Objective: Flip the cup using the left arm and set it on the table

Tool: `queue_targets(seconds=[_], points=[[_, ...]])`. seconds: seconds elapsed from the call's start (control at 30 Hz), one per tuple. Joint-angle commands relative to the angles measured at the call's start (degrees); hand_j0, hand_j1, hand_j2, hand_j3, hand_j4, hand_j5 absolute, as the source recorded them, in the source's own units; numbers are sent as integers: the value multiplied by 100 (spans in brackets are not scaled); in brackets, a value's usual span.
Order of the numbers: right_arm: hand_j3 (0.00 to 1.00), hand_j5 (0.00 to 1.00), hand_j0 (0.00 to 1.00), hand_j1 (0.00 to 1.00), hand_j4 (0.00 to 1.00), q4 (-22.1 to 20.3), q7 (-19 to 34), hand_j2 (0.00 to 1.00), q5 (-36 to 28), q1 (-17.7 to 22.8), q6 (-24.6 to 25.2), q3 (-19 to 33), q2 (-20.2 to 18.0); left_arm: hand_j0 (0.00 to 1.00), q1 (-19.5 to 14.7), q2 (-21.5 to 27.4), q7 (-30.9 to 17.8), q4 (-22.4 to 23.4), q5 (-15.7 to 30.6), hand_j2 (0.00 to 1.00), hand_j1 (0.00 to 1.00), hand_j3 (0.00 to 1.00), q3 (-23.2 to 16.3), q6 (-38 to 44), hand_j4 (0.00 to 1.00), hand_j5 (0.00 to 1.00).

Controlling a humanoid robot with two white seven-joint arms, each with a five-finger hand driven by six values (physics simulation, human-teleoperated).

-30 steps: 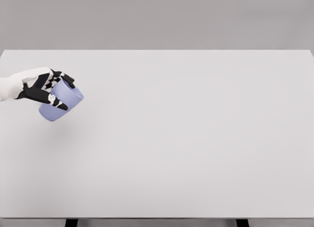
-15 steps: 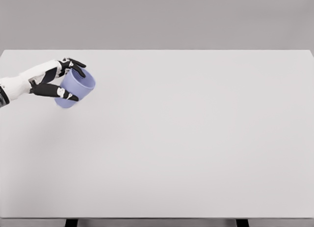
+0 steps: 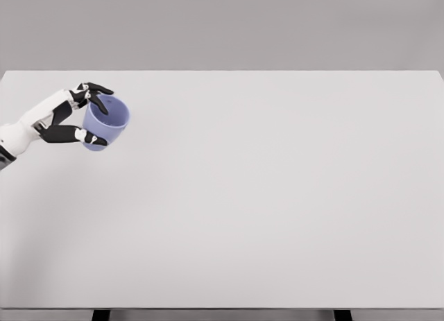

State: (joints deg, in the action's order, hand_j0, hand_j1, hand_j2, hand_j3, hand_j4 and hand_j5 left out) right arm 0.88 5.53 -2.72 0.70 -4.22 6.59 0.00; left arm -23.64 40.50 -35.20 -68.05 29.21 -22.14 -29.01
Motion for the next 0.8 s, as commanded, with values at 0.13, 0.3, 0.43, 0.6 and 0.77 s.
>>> queue_targets(seconds=[0.13,0.3,0.43,0.6,0.77], points=[[100,100,100,100,100,0,1,100,0,0,0,0,0,44,53,-420,20,679,181,44,44,44,8,-599,44,44],[100,100,100,100,100,0,1,100,0,0,0,0,0,44,246,-684,20,943,638,44,44,44,17,-599,44,44],[100,100,100,100,100,0,1,100,0,0,0,0,0,44,264,-807,20,1119,700,44,44,44,17,-599,44,44],[100,100,100,100,100,0,1,100,0,0,0,0,0,44,325,-974,20,1312,744,44,44,44,61,-599,44,44],[100,100,100,100,100,0,1,100,0,0,0,0,0,43,325,-983,20,1312,744,43,43,43,79,-599,43,43]])
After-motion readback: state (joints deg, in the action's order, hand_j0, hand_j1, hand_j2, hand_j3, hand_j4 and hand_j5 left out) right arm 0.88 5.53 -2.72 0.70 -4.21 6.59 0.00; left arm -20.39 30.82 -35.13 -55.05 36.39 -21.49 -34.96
